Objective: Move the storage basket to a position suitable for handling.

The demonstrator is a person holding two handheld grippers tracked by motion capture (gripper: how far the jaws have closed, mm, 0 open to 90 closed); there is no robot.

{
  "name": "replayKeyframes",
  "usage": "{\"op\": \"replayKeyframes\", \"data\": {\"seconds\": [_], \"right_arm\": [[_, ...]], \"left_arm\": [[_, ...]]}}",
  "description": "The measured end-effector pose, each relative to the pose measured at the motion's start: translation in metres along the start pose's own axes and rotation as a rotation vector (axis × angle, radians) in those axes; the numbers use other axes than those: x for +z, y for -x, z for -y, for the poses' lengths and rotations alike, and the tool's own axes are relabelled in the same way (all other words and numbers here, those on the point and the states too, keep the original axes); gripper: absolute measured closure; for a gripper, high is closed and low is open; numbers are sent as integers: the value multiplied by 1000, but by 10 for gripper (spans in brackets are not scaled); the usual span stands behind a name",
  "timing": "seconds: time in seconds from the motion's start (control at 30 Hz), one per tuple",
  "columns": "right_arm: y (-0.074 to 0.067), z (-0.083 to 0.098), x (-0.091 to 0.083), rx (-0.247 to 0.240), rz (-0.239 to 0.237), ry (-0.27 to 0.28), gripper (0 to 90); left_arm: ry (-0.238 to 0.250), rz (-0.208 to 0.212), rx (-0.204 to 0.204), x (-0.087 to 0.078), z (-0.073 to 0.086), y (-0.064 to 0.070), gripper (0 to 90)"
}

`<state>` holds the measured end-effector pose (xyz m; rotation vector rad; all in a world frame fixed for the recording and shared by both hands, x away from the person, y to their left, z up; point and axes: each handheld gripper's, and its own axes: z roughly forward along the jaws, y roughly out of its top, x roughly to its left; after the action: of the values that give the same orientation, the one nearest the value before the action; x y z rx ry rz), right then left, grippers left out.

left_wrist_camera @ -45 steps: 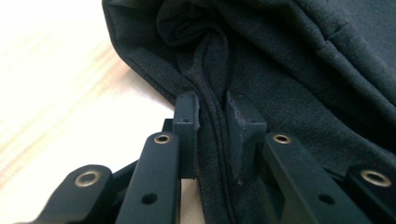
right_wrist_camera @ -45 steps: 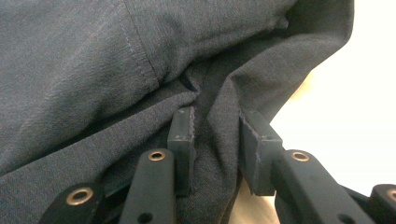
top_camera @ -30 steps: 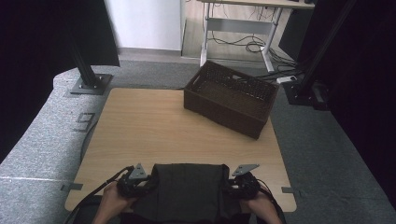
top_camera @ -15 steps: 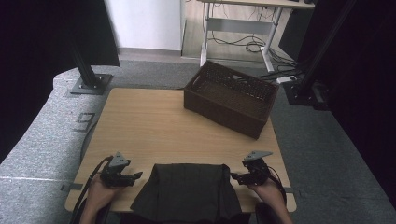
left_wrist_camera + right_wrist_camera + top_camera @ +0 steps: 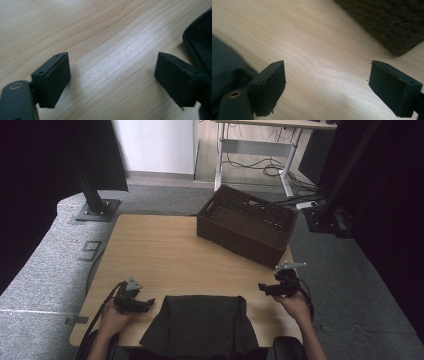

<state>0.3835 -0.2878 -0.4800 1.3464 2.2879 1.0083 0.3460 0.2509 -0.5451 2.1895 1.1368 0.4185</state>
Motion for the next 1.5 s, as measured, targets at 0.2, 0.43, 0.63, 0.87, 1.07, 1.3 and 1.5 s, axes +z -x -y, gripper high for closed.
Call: {"op": "replayKeyframes", "data": {"seconds": [0.2,0.43,0.63,0.87,1.07,1.3,1.5], "right_arm": [[19,-14,-4,57,37,38,162],[39,-33,-7,105,111,56,213],[52,-47,-10,140,155,70,258],[63,-64,-11,172,199,88,307],[71,-77,-10,202,226,118,352],[78,-90,-4,204,312,84,436],[83,-91,5,207,334,58,461]], "left_arm": [[16,-4,-1,2,2,1,58],[18,-9,-7,2,3,2,58],[17,-10,-7,2,3,2,58],[17,-12,-9,2,3,2,57],[17,-12,-9,2,3,2,57],[17,-12,-9,2,3,2,57],[17,-12,-9,2,3,2,57]]}}
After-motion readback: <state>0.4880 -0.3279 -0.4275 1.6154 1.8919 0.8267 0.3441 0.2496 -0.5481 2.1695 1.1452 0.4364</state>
